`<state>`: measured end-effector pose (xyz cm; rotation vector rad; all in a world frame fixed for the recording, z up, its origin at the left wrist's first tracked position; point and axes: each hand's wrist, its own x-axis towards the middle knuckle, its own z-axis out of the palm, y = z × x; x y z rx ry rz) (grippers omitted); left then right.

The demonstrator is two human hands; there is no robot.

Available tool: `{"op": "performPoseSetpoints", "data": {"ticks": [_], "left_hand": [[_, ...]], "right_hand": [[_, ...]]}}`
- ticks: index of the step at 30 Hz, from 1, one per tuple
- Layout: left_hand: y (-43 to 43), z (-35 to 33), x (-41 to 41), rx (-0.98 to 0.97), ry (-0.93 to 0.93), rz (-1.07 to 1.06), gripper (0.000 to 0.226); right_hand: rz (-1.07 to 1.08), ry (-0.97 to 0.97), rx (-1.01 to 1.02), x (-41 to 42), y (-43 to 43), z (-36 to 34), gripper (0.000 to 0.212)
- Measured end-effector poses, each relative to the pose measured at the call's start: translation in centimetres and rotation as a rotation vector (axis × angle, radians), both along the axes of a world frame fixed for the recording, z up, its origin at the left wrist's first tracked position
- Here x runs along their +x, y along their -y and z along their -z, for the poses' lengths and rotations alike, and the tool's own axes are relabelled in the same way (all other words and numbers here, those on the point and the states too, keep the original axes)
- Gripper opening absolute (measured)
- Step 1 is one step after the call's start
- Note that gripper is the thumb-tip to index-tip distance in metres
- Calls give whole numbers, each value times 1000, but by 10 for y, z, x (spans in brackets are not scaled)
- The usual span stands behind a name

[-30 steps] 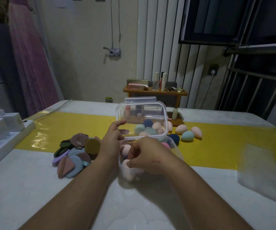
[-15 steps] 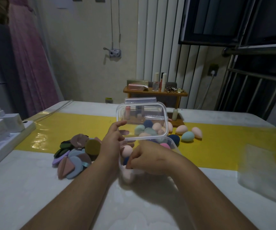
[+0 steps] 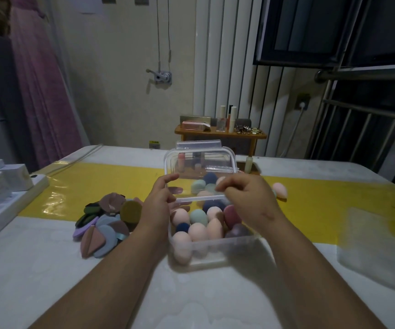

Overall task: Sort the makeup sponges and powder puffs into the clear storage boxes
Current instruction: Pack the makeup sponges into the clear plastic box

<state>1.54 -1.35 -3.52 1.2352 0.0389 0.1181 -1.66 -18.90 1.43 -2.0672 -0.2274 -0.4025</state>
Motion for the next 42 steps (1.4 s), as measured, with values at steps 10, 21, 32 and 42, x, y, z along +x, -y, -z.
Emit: {"op": "performPoseSetpoints", "data": {"ticks": [10,21,32,42], "left_hand": [[-2,-1,2,12,5,-40,54],[-2,-1,1,9,-13,-35,53],[-2,-4,-1,3,-24,-12,52],[-3,-4,-2,0,2,3,53]], "right_hand": [[291,-186,-154,44,53,41,37],[457,-202,-489,44,53,46,36],[-1,-70,82,1,15,-5,30],[-336,-375,-308,-16,-14,-6,17]]}}
